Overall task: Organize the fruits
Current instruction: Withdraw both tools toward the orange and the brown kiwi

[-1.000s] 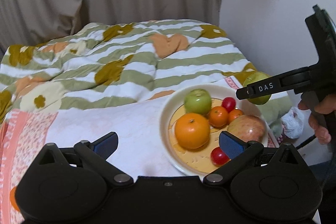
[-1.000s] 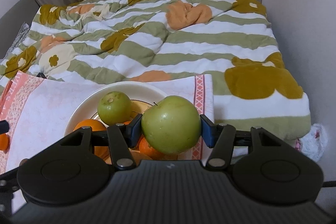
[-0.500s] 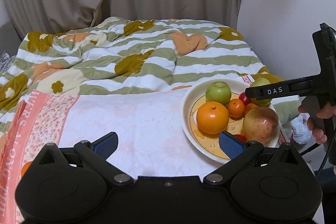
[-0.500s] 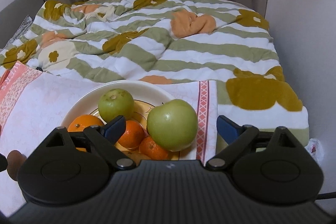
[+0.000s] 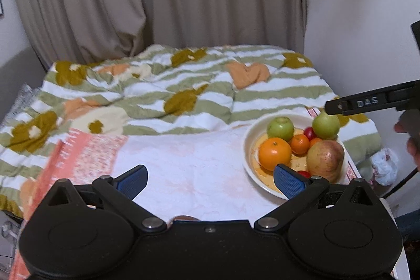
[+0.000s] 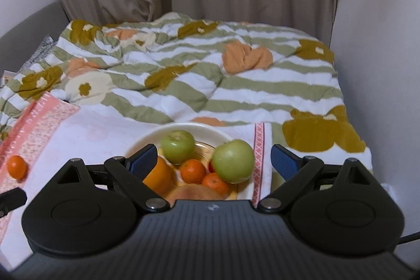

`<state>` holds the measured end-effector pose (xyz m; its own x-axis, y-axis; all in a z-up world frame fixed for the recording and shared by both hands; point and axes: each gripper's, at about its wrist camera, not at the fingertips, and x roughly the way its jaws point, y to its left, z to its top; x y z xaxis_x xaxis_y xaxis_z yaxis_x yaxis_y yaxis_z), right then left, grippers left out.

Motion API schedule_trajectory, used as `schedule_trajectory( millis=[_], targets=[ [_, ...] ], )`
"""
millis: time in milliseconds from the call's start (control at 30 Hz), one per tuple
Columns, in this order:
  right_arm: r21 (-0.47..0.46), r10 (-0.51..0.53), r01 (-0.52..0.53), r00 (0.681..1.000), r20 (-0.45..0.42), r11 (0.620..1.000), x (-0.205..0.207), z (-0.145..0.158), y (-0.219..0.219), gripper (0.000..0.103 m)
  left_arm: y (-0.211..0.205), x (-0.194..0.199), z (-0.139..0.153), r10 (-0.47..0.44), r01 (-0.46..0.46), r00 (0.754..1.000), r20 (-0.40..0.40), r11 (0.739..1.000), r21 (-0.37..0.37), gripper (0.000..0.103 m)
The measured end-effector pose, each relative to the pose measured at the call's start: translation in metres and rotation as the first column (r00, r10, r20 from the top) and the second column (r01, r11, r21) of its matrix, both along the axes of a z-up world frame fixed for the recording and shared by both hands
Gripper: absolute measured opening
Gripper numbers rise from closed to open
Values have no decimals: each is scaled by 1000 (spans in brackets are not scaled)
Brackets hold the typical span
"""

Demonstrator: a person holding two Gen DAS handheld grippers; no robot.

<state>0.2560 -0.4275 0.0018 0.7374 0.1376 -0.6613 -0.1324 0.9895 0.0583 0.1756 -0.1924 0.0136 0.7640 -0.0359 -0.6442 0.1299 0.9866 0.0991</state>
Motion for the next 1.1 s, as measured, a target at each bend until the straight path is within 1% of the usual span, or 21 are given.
schedule_trajectory(
  millis=[200,300,433,533,700,800,967,1100],
  targets=[
    [0,11,-11,998,67,1000,-36,41,30,103,34,-24,26,33,-34,996,82,999,8,103],
    [14,11,-13,995,99,1000,-55,57,49,103,58,-35,34,55,-55,992,115,999,-4,103],
    [1,-8,8,992,126,1000,-78,71,81,103,97,-51,40,78,-74,985,154,997,-35,103],
    [-7,-30,31,991,133,999,-93,75,107,103,125,-59,40,78,-72,984,159,996,-44,103],
    [-8,-64,65,991,115,998,-113,70,150,103,165,-66,37,55,-50,988,146,998,-32,103],
    [-15,-85,86,993,87,996,-121,61,173,103,189,-64,30,38,-33,991,125,999,-42,103],
    [-30,-137,138,990,37,990,-130,39,204,103,220,-56,15,-11,14,997,79,999,-36,103],
    [-34,-163,163,987,-5,986,-133,18,221,103,236,-47,0,-53,54,997,49,998,-21,103]
  ],
)
